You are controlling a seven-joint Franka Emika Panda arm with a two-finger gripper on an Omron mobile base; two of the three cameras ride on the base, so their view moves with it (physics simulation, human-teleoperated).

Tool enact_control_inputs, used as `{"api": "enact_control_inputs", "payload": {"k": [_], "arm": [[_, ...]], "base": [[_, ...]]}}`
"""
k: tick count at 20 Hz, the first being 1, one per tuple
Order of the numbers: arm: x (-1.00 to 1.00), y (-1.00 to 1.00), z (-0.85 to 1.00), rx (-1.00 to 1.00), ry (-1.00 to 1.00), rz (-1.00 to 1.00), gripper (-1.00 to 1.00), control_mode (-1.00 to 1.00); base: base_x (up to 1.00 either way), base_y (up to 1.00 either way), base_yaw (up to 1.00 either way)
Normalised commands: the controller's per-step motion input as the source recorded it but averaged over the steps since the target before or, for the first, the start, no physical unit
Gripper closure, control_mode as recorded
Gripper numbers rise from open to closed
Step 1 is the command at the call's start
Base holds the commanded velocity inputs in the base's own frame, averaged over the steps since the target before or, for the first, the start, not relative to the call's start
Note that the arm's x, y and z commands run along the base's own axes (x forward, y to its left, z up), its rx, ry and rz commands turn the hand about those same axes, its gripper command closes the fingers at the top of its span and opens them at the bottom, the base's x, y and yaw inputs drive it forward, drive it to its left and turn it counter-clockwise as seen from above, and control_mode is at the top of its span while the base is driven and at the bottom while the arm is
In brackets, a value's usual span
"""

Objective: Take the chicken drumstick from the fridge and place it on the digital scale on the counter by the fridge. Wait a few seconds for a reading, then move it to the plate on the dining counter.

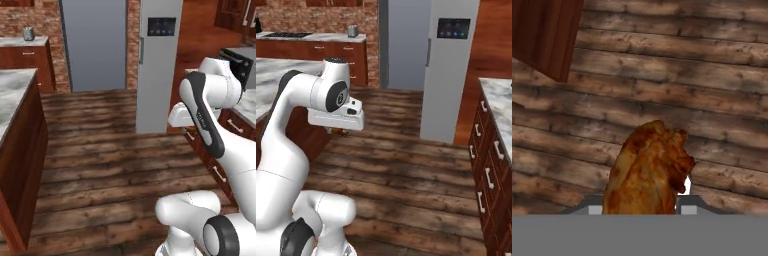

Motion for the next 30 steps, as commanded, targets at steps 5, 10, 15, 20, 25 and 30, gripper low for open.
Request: {"api": "enact_control_inputs", "payload": {"k": [5, 10, 15, 20, 25, 30], "arm": [[0.00, 0.00, 0.00, 0.00, 0.00, 0.00, 1.00, 1.00], [0.00, 0.00, 0.00, 0.00, 0.00, 0.00, 1.00, 1.00], [0.00, 0.00, 0.00, 0.00, 0.00, 0.00, 1.00, 1.00], [0.00, 0.00, 0.00, 0.00, 0.00, 0.00, 1.00, 1.00], [0.00, 0.00, 0.00, 0.00, 0.00, 0.00, 1.00, 1.00], [0.00, 0.00, 0.00, 0.00, 0.00, 0.00, 1.00, 1.00]], "base": [[-0.84, 0.95, 0.10], [-0.10, 1.00, -0.02], [0.00, 1.00, -0.04], [0.00, 1.00, -0.03], [0.00, 1.00, 0.00], [0.00, 1.00, 0.00]]}}
